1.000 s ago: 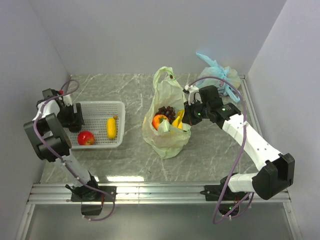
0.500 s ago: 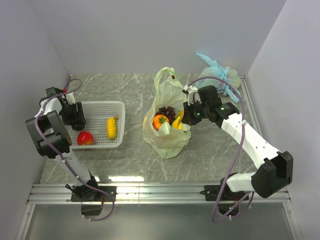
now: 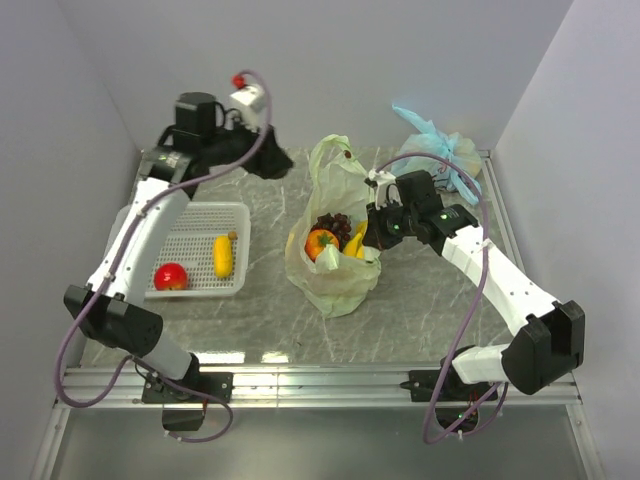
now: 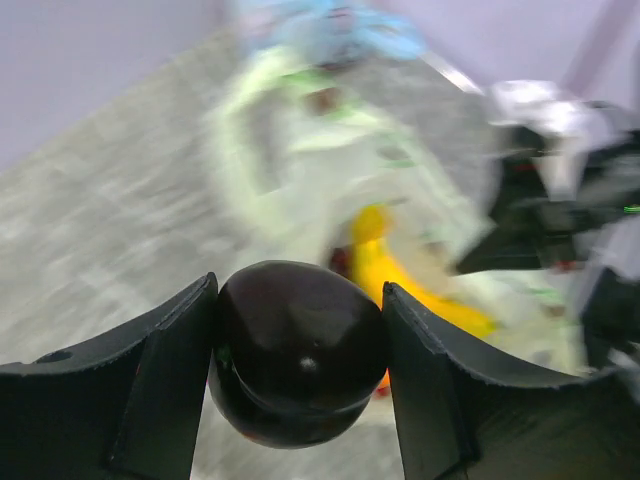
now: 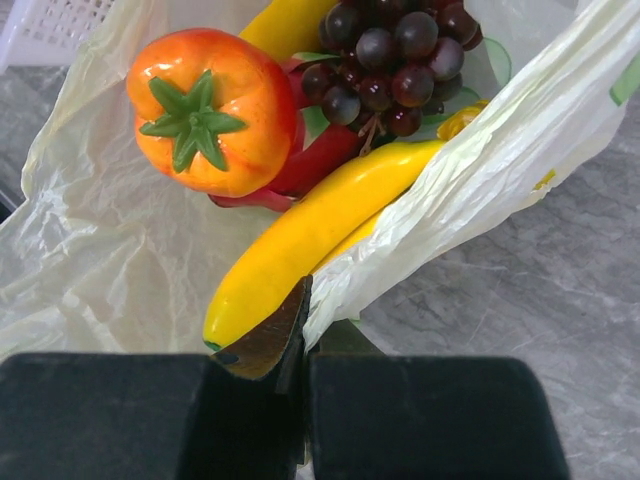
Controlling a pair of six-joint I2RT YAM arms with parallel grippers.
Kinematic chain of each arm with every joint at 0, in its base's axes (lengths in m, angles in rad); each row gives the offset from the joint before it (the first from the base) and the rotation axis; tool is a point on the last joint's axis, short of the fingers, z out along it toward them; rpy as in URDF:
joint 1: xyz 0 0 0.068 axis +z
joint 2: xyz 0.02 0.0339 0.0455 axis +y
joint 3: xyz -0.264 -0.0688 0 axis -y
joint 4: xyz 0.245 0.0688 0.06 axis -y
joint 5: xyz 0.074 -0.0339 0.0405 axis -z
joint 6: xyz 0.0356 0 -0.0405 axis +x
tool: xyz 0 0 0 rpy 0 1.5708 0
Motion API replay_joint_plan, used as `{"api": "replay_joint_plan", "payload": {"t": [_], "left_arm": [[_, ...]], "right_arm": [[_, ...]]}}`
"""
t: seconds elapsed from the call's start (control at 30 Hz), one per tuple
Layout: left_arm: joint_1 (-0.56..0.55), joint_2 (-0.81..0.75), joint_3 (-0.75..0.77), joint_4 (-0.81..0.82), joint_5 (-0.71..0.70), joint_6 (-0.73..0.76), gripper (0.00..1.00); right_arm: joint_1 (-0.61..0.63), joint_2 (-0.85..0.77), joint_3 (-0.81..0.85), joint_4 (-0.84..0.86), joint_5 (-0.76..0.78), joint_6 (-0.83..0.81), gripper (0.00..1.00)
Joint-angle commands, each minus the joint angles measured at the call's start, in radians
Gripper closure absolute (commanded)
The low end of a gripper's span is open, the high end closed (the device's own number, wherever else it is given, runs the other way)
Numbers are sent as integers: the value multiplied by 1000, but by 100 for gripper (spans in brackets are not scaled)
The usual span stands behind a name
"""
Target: Place the fake fruits into the plastic bag and tie a complex knot
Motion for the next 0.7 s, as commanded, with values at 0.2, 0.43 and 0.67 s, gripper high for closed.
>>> {"api": "replay_joint_plan", "payload": {"t": [0.2, 0.43, 0.67], "left_arm": [[-270, 155, -33, 214, 21, -195, 40], [-303, 211, 42, 191, 39, -196, 7], [-178, 140, 44, 337, 21, -199, 7]], "right_arm": [[-35, -41, 12, 71, -11, 51, 100], [-48, -56, -15, 77, -15, 42, 100], [-62, -32, -22, 108, -24, 27, 100]]}}
